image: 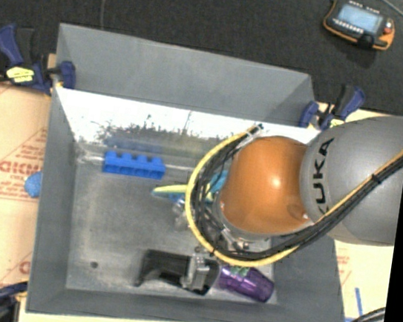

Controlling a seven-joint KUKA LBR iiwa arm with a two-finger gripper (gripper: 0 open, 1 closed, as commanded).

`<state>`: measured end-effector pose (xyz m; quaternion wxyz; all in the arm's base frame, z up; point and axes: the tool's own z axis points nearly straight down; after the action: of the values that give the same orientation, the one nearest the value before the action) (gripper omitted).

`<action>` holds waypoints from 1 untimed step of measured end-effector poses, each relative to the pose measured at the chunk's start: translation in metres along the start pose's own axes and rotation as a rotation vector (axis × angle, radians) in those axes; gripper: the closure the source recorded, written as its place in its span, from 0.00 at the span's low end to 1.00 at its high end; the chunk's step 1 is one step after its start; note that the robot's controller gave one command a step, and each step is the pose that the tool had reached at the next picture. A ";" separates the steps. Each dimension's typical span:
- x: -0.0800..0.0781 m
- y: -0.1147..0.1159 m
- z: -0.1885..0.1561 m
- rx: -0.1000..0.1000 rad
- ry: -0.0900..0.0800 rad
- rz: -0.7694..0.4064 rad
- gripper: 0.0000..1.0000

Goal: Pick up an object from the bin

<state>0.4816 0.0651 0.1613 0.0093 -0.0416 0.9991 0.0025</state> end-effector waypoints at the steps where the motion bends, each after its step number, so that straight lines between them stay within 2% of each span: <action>1: 0.004 -0.012 0.093 0.002 -0.002 0.095 0.00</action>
Offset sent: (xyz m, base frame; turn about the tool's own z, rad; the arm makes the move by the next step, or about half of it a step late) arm -0.0064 -0.0173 -0.0913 0.2029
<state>0.4803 0.0531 0.0683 0.0103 0.0058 0.9999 0.0018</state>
